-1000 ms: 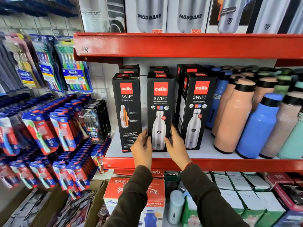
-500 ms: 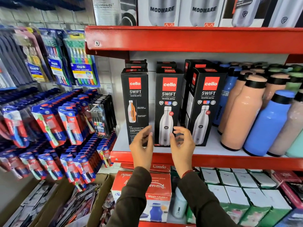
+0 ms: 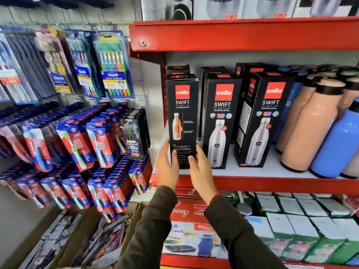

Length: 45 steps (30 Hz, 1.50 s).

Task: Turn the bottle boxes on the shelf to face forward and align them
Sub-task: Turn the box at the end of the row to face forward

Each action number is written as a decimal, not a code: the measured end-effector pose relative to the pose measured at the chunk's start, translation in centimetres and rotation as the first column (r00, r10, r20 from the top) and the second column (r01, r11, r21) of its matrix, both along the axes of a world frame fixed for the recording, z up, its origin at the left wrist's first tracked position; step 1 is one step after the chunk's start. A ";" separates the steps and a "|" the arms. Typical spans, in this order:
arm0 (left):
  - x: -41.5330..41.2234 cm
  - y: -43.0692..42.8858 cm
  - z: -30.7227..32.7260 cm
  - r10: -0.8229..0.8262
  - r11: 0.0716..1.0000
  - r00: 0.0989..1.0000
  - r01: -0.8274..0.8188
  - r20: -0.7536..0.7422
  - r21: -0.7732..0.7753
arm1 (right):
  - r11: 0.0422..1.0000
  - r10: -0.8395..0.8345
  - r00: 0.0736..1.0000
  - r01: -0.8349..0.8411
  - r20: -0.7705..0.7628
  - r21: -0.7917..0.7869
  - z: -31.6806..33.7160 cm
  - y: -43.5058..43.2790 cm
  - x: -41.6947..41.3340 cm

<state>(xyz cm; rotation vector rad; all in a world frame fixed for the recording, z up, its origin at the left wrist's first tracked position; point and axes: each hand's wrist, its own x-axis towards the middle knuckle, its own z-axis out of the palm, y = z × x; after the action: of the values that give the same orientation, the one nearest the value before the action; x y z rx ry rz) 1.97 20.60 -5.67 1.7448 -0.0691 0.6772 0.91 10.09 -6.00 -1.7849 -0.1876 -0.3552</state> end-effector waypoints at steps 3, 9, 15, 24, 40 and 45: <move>0.6 0.7 0.1 -0.067 0.996 0.997 0.064 -0.045 -0.067 | 1.000 -0.021 0.997 0.020 -0.074 -0.014 0.0 0.3 0.4; 0.9 2.4 0.7 -0.085 0.996 0.995 0.082 -0.058 -0.044 | 0.999 -0.027 0.998 0.025 -0.051 -0.042 -0.1 0.6 0.3; 0.5 3.5 0.8 -0.130 0.984 0.991 0.125 -0.025 -0.126 | 0.996 -0.050 0.999 0.050 -0.001 -0.077 0.5 0.6 -0.2; -1.1 3.4 1.2 -0.149 0.935 0.987 0.160 0.060 -0.315 | 0.989 -0.142 0.987 0.144 0.081 -0.023 1.4 1.3 0.0; 1.9 6.7 0.9 -0.329 0.929 0.942 0.310 -0.065 -0.200 | 0.983 0.039 0.996 -0.024 0.076 -0.184 2.6 1.2 -0.2; 1.8 6.7 0.3 -0.283 0.948 0.958 0.271 -0.050 -0.170 | 0.947 0.070 0.992 -0.033 0.105 -0.321 2.0 1.3 0.5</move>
<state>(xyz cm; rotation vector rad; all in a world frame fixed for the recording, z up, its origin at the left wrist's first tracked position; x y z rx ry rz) 3.78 27.30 -5.41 1.5644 -0.1997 0.3997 1.37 11.43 -4.02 -2.0749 -0.3915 -0.4081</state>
